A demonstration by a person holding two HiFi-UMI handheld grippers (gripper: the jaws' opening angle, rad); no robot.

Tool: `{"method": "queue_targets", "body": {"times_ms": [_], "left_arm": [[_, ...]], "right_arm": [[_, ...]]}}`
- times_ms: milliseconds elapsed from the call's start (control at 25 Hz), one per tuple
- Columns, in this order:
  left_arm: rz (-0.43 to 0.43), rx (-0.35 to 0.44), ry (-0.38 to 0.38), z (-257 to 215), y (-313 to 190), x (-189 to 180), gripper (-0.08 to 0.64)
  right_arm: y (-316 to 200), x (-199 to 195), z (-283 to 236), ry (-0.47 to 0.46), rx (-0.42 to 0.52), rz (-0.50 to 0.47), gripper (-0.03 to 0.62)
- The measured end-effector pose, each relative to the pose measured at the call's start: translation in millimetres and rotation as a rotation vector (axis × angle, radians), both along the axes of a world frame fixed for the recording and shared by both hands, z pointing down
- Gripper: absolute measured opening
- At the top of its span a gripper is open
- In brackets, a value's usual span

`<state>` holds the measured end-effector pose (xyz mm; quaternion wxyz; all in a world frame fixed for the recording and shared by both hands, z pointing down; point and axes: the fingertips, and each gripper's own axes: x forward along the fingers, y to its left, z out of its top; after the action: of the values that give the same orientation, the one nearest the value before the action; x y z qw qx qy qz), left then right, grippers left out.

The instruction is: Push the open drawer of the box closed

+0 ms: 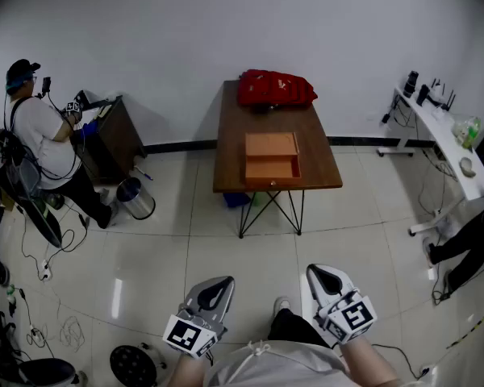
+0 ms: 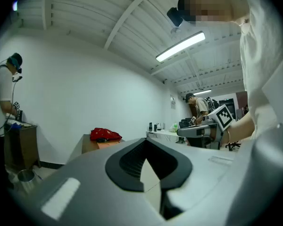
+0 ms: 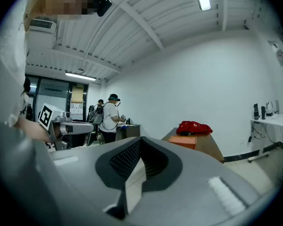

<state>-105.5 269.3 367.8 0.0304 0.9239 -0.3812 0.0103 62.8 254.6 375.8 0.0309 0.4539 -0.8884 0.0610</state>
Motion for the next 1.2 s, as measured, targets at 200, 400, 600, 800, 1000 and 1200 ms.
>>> {"method": "queue_targets", "body": {"times_ms": [200,400,600,800,1000,1200], "left_arm": [[-0.028,-0.027,-0.002,21.6,-50.5,5.1,0.005],[-0.031,-0.002,-0.085,32.4,-122.9,24.9,0.005],[-0.023,0.002,-0.106,28.1,-214.7,54.2,0.005],[-0.039,-0.023,-0.099,30.5,-292.5,75.1,0.005],[-0.069,-0.048,-0.086,34.2,-345.9,83.6,0.005],[-0.085,-0.11,-0.068,53.2,-370.5,84.7,0.005]], "right_arm": [[-51.0,12.9,17.7,-0.003,-0.016,0.009,0.002],[-126.8,27.5,31.6,-0.032,-0.049,0.007,0.002],[-216.5,37.8,33.7,-0.03,-0.062,-0.039,0.002],[-301.1,56.1,35.6,-0.024,-0.071,-0.07,0.003],[-356.8,65.3,38.7,-0.021,-0.099,-0.086,0.002],[-374.8,65.8,61.3,-0.008,-0.166,-0.096,0.002]]}}
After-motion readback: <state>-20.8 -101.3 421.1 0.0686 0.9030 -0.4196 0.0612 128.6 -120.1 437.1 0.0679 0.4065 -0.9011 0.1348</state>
